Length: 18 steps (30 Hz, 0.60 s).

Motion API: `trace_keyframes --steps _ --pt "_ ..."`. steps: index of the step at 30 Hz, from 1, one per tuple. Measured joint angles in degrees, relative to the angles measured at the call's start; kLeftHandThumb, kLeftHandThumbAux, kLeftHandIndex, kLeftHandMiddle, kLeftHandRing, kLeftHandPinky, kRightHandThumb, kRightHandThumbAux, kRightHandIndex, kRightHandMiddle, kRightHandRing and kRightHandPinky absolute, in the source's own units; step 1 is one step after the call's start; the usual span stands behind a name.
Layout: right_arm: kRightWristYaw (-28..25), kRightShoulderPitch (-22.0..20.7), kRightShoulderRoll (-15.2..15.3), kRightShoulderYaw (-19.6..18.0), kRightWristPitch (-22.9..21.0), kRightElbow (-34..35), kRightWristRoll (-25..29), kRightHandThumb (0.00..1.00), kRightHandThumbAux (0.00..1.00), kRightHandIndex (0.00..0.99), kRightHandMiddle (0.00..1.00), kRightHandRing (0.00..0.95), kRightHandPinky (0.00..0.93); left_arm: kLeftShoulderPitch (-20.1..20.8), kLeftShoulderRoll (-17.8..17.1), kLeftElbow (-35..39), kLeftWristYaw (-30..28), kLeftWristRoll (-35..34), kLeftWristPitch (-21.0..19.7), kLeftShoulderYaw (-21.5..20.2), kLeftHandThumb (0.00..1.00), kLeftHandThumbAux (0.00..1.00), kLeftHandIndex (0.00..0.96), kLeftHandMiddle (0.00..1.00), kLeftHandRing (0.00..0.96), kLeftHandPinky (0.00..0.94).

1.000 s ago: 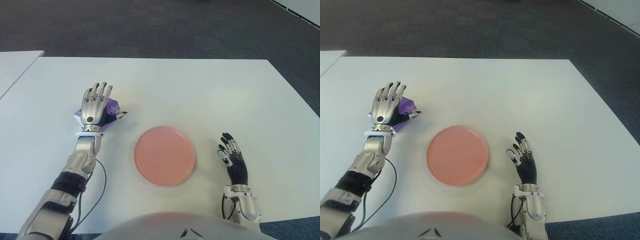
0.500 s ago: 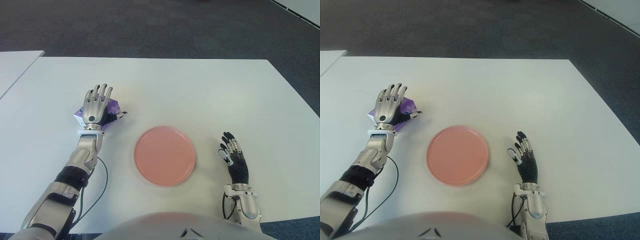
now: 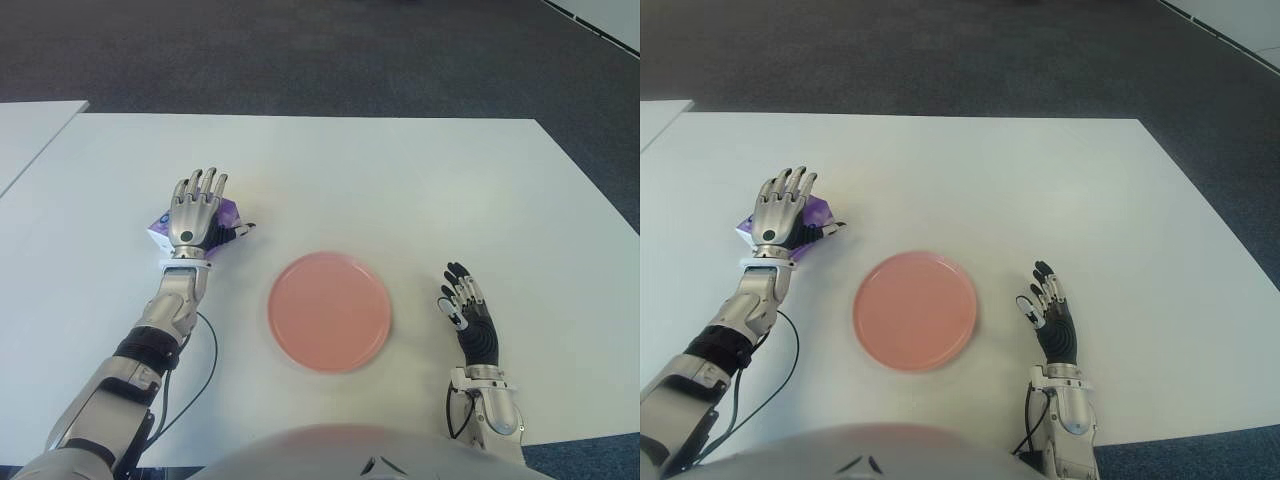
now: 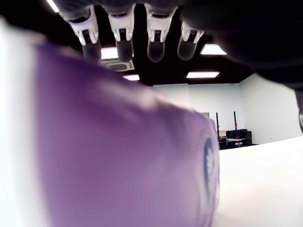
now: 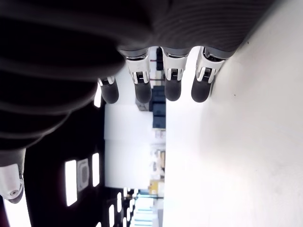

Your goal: Put the tissue paper into the plate.

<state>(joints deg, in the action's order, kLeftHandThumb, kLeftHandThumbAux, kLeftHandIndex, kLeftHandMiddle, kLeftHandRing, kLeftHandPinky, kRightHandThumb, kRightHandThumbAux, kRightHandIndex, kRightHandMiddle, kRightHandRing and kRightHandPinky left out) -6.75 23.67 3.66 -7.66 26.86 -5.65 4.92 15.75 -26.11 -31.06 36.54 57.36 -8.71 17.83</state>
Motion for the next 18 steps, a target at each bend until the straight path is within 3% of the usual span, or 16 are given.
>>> trace_keyframes --steps 18 --pt "-0.99 -1.69 0.37 -1.21 2.22 -2.39 0.58 0.123 0.508 0.0 0.0 0.0 0.0 1.94 0.09 -4.77 2.89 0.05 -2.56 2.79 0.18 0.322 0.069 0.022 0.007 0.053"
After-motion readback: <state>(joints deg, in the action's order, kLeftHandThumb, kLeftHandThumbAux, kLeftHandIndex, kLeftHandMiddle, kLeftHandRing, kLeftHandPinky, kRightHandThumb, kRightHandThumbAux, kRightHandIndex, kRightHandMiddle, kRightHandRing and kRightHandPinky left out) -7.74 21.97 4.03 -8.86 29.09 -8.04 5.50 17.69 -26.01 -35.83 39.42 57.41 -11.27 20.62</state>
